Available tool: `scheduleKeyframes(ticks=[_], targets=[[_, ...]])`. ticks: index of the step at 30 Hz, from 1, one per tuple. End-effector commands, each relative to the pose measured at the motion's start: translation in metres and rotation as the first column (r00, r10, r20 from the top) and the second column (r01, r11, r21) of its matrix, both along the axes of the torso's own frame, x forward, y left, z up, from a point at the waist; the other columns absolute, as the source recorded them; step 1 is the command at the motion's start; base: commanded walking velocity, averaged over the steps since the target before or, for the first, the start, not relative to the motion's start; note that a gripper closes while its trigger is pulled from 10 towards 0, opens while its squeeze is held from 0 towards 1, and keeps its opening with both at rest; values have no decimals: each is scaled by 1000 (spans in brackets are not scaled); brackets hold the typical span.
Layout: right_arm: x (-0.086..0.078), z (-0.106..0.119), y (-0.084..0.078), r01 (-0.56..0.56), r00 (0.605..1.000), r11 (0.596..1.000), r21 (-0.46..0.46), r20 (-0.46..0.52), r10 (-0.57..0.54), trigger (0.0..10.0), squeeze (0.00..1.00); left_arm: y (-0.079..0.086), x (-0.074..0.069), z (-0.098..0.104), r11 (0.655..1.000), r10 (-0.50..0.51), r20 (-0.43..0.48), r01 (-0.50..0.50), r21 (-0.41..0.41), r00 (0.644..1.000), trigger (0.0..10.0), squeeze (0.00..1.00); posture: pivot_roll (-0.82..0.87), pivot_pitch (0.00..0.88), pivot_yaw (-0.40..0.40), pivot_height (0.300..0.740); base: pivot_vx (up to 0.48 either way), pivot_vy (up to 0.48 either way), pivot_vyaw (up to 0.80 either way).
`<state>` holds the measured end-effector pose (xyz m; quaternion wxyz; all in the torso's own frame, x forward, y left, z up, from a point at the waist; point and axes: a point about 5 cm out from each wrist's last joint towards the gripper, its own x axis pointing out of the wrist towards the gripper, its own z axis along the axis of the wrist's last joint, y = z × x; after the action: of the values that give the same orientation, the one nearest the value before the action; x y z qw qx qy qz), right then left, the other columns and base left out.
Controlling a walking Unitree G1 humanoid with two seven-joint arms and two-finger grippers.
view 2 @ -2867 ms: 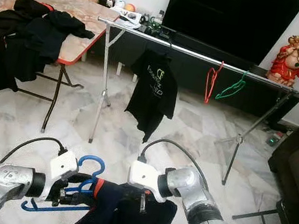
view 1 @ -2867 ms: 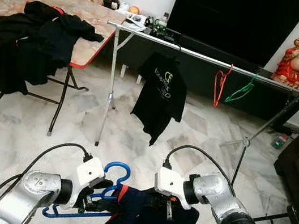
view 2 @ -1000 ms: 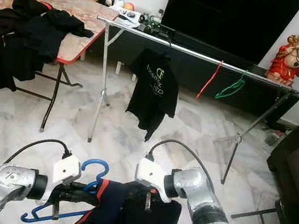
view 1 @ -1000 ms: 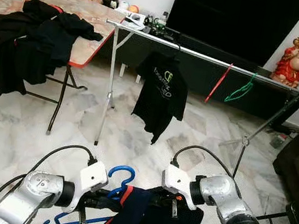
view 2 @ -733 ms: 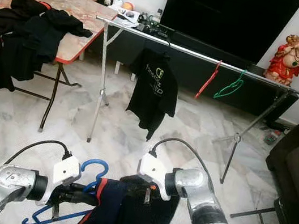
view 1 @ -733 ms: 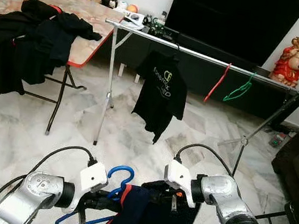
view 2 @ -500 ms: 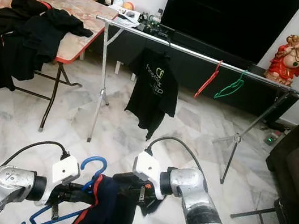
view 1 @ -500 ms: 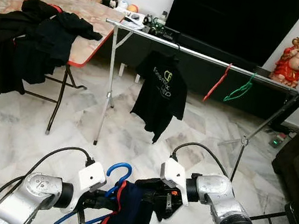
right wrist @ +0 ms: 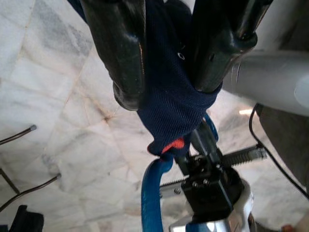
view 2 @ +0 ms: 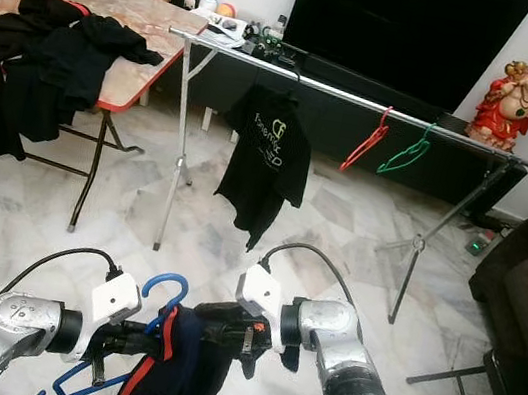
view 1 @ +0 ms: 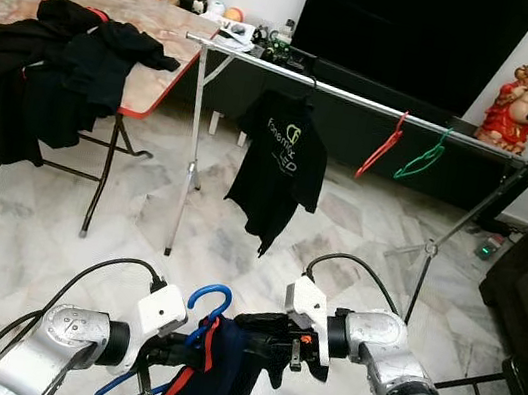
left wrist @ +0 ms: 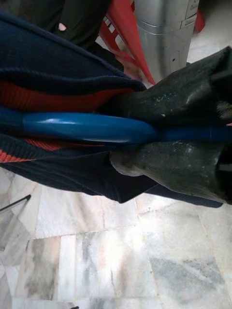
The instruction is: Hang hanger
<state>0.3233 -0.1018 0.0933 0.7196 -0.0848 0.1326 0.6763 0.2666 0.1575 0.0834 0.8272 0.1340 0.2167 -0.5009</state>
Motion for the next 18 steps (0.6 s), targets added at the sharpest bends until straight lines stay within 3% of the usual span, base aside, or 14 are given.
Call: scheduleKeyframes(ticks=[1, 2, 18], targets=[[4, 8, -2, 25, 1000, 998, 58, 12, -26, 3647, 0, -6, 4, 6, 1000, -10, 22, 10, -25, 1000, 0, 0, 234, 0, -223, 740, 0, 0, 0], [4, 8, -2, 29, 1000, 998, 64, 9, -30, 0, 0, -6, 4, 6, 1000, -9, 22, 10, -25, 1000, 0, 0, 233, 0, -223, 740, 0, 0, 0], [3, 6, -3, 73, 997, 991, 110, -33, -70, 0, 0, -6, 2, 4, 1000, -9, 10, 9, -27, 1000, 0, 0, 230, 0, -224, 740, 0, 0, 0]])
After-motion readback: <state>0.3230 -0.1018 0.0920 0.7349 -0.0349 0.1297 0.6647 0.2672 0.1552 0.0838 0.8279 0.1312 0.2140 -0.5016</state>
